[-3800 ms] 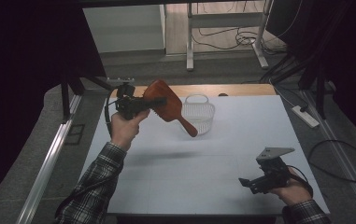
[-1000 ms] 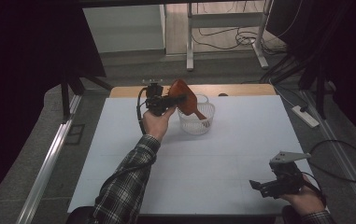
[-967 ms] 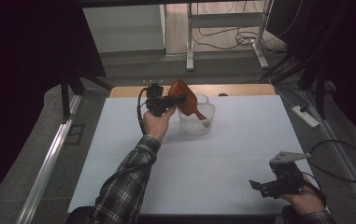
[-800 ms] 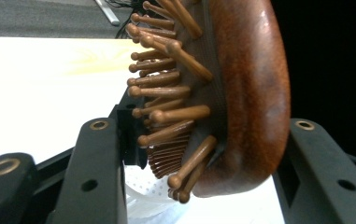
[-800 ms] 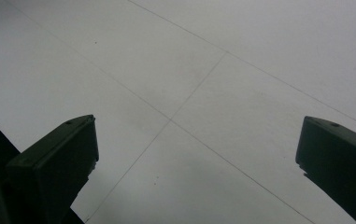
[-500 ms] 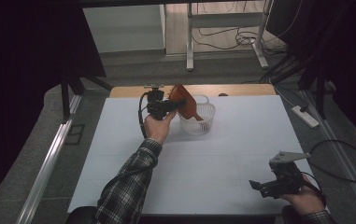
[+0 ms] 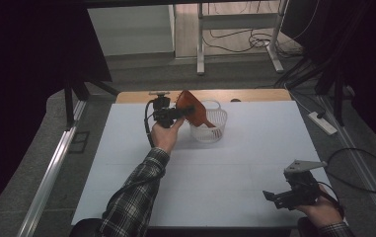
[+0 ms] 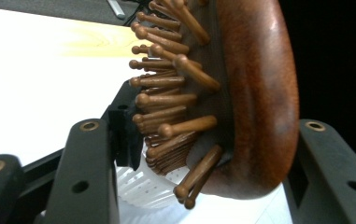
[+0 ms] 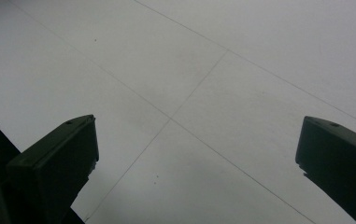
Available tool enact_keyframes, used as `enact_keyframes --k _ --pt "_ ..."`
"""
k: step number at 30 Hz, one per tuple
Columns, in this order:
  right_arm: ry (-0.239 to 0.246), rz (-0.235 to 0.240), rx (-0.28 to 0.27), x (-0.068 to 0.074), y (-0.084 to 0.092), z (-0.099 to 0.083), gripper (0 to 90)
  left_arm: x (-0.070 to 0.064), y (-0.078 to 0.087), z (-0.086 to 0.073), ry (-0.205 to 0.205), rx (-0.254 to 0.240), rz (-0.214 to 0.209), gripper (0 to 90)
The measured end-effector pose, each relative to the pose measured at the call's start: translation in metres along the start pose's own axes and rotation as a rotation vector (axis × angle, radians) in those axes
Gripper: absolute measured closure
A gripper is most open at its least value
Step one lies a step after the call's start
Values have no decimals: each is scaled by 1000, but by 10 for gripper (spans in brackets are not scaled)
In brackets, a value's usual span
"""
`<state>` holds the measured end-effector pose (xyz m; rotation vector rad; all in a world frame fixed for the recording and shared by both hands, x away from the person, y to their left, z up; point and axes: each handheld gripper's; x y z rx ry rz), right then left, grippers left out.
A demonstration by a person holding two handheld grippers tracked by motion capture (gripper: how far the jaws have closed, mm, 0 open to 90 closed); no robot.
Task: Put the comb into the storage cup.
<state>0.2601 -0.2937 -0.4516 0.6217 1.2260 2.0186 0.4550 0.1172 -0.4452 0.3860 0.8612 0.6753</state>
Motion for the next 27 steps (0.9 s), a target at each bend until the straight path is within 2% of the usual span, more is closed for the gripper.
enact_keyframes --k 5,9,16,27 --pt "-1 1 2 0 0 0 0 3 0 1 9 13 13 434" --pt "0 0 4 0 0 0 0 8 0 0 18 16 -8 422" --pt "-1 0 5 0 0 0 0 11 3 2 11 19 -11 381" --pt "6 -6 2 1 0 0 0 10 11 6 -46 38 23 317"
Point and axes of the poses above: each handheld gripper's, and its own axes: y roughly backward along the jaws, z roughly out of its top, x roughly to its left, and after that the axes turned 13 degrees about x, right-handed
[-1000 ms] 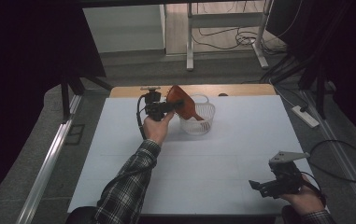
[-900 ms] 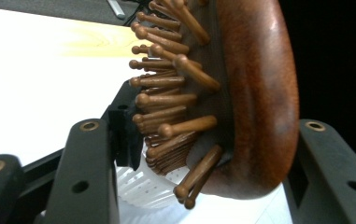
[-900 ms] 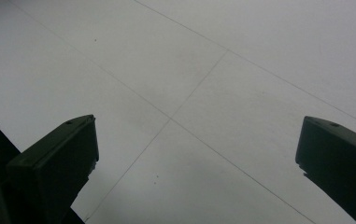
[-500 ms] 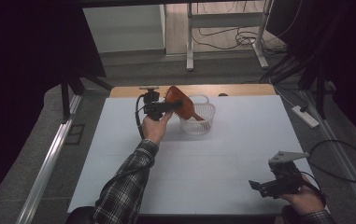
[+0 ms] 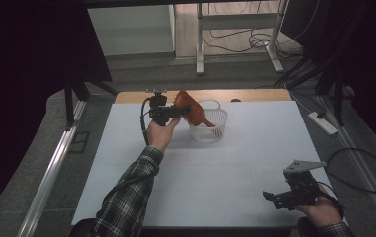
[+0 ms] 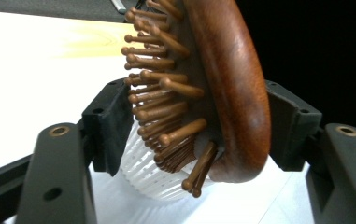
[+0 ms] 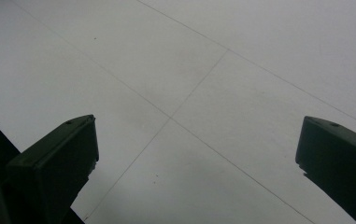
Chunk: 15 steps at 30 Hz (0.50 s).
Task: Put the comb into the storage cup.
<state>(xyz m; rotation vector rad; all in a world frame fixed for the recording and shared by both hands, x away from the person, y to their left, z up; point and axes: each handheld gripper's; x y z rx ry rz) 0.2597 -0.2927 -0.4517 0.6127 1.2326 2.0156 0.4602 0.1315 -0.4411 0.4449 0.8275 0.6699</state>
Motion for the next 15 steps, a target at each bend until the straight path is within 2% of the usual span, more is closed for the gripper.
enact_keyframes --k 15 --pt "2 -1 -2 0 0 0 0 -1 7 3 -106 78 90 203"
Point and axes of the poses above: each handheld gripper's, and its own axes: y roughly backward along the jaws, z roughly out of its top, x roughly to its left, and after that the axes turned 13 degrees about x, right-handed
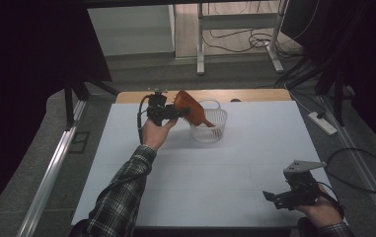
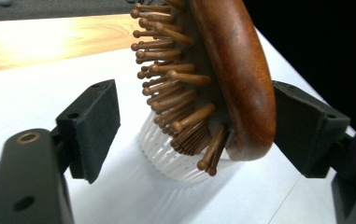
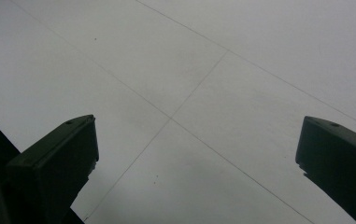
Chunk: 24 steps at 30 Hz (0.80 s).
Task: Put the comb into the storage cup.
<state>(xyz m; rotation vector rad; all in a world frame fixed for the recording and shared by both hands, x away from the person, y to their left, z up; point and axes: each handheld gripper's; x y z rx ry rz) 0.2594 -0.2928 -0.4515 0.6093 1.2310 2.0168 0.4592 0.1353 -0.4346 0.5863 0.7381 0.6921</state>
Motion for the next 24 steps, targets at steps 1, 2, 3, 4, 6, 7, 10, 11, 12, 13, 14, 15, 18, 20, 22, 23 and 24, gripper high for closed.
enact_keyframes --k 1,2,3,4,6,7,10,11,12,13,14,15,18,20,22,23,24 --pt "0 0 0 0 0 0 0 0 1 0 -7 5 4 202" --pt "0 0 0 0 0 0 0 0 2 0 -10 7 9 199" --pt "0 0 0 0 0 0 0 0 3 0 -15 9 14 198" --pt "1 -1 0 0 0 0 0 1 4 0 -17 11 15 198" --pt "1 -1 0 0 0 0 0 2 5 0 -18 15 20 198" --pt "1 -1 -1 0 0 0 0 2 6 0 -21 16 21 198" --pt "0 -1 0 0 0 0 0 3 8 0 -33 21 22 195" --pt "1 -1 1 0 0 0 0 4 8 0 -37 23 23 195" --pt "1 -1 1 0 0 0 0 4 9 0 -43 23 24 194" --pt "0 -2 1 0 0 0 0 4 10 0 -53 26 23 194" --pt "0 -1 0 0 0 0 0 4 10 0 -59 27 22 194" --pt "0 -1 0 0 0 0 0 3 11 0 -69 29 25 194" --pt "1 -2 0 0 0 0 0 3 13 1 -87 35 42 191" --pt "1 -3 0 0 0 0 0 3 14 1 -102 40 45 187" --pt "2 -3 0 0 0 0 0 2 15 1 -113 44 47 186" --pt "2 -3 0 0 0 0 0 2 15 1 -120 46 51 186" --pt "2 -3 0 0 0 0 0 2 15 1 -126 49 55 186"
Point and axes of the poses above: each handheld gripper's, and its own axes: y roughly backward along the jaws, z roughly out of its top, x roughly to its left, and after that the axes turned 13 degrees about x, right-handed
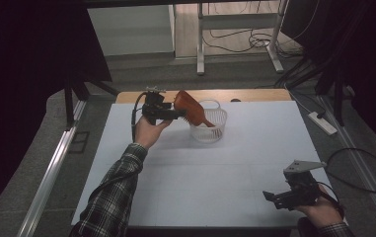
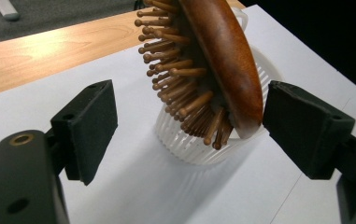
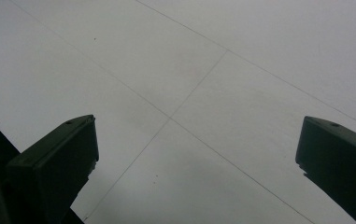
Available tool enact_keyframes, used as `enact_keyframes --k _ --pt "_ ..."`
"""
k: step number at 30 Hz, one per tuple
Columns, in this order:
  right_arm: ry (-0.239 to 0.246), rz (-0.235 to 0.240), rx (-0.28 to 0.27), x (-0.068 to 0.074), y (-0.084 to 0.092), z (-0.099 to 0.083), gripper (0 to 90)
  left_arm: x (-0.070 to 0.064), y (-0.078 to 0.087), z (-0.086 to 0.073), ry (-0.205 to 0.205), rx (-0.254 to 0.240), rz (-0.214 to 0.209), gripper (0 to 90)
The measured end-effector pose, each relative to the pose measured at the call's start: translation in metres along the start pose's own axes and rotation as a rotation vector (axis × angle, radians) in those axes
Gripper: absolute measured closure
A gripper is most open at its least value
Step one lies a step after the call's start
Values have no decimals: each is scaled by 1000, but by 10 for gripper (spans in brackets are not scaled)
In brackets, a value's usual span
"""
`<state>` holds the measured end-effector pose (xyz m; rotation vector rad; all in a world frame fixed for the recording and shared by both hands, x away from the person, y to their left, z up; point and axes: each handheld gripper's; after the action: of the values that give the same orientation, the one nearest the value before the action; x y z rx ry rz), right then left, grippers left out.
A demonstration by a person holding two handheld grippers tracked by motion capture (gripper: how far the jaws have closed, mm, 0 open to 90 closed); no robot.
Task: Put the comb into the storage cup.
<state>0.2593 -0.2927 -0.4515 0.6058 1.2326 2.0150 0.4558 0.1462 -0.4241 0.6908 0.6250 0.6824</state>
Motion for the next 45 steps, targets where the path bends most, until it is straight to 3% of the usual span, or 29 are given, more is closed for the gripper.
enact_keyframes --k 14,24,33,45 --pt "1 0 0 0 0 0 0 -3 6 -1 -56 23 47 144" --pt "-7 -4 0 1 0 0 0 -4 11 -4 -84 21 42 93" --pt "-7 -6 -1 1 0 0 0 -2 18 -8 -83 32 30 84" --pt "-5 -7 -1 1 0 0 0 -5 22 -18 -139 46 87 41"
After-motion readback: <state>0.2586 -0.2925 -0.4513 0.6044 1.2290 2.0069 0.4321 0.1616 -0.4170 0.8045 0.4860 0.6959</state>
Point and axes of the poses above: each handheld gripper's, and its own axes: y roughly backward along the jaws, z roughly out of its top, x roughly to its left, and after that the axes turned 13 degrees about x, right-handed
